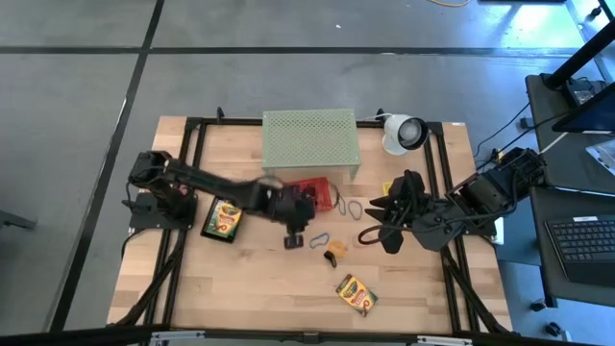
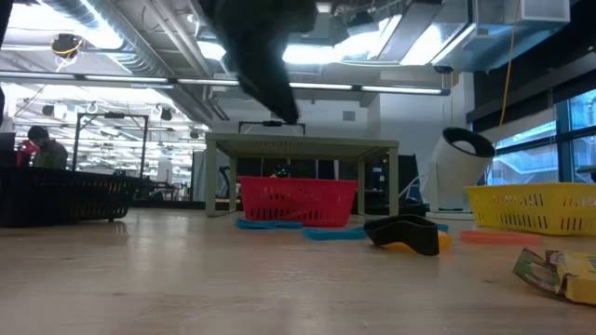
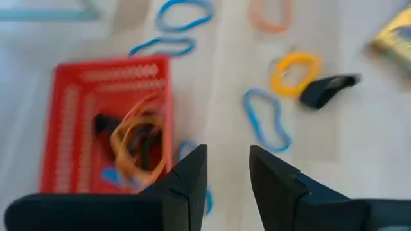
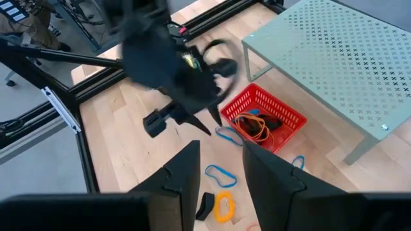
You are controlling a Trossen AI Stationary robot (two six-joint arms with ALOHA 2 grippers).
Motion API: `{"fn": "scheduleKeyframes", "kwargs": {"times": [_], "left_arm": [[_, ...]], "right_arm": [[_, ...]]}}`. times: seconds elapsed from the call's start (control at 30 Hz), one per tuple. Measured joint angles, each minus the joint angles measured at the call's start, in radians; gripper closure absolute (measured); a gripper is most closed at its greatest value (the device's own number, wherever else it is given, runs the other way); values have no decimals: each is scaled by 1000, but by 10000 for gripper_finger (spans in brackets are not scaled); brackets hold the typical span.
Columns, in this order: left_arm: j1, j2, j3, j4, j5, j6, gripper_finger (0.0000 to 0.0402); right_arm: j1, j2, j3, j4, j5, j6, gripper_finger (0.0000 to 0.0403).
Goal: Pick & Place Office Desk Supplies
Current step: Put the blue rubber band into the red bin
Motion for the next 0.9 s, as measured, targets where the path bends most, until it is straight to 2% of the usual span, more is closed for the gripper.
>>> {"fn": "scheduleKeyframes", "kwargs": {"times": [0.1,0.2,0.37,0.53,0.77,0.9], "left_arm": [[-62,0,-30,-14,-165,-134,298],[-93,1,-75,-14,-284,-345,303],[-133,1,-172,140,-318,-531,306],[-200,2,-229,203,-356,-614,307],[-288,2,-306,226,-582,-607,307],[-297,2,-392,334,-604,-636,303]], "right_arm": [[8,0,0,0,9,0,284],[14,0,0,0,24,1,284],[15,0,0,0,31,3,284],[15,0,0,0,27,13,284],[15,0,0,0,18,26,284],[15,0,0,0,0,26,284]]}}
